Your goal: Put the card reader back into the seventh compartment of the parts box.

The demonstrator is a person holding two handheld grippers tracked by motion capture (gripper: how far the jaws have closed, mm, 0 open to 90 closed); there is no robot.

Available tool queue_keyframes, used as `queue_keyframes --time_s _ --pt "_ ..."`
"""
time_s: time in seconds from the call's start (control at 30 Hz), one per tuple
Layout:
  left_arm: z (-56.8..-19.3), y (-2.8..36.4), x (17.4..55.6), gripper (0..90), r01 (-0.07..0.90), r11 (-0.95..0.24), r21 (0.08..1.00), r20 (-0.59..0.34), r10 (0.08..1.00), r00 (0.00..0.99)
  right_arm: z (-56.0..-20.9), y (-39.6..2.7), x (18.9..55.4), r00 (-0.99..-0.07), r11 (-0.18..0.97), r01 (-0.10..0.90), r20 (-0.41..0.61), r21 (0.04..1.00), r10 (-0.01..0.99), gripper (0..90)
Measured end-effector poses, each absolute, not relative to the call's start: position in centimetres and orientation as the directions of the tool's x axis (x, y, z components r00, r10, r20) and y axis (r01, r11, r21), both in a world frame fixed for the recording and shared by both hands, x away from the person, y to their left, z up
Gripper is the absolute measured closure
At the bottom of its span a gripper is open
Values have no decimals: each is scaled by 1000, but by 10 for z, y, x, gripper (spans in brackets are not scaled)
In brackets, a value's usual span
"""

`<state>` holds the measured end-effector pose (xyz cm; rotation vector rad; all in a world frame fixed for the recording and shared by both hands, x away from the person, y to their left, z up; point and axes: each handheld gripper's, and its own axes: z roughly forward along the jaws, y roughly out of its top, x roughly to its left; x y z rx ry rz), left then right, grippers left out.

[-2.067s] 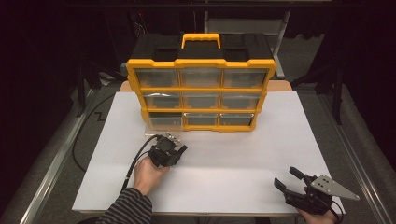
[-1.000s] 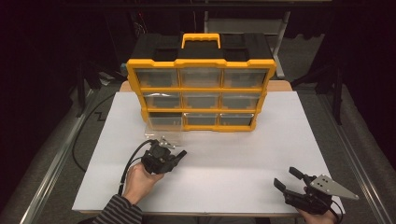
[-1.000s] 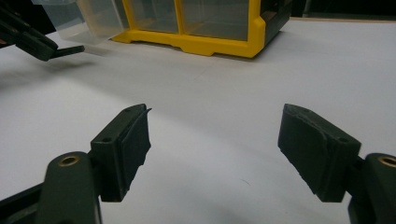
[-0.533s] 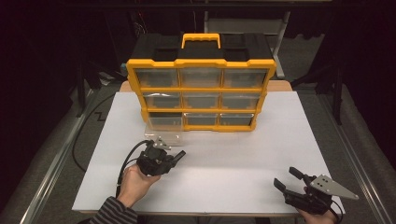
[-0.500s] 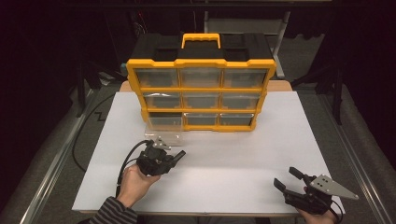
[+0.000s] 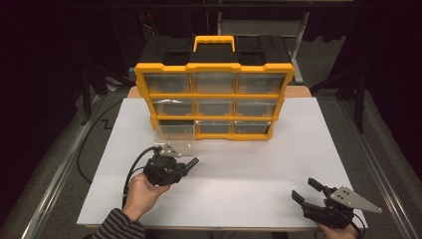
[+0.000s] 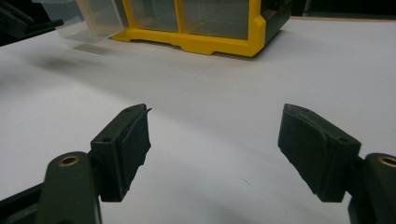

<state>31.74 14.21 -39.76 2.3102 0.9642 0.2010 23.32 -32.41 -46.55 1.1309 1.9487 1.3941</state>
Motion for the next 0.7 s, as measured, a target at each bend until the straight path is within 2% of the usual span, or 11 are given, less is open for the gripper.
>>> queue_keyframes --time_s 0.7 --pt "-372 140 324 723 570 -526 632 -102 672 734 -466 -324 233 -542 143 342 71 929 838 255"
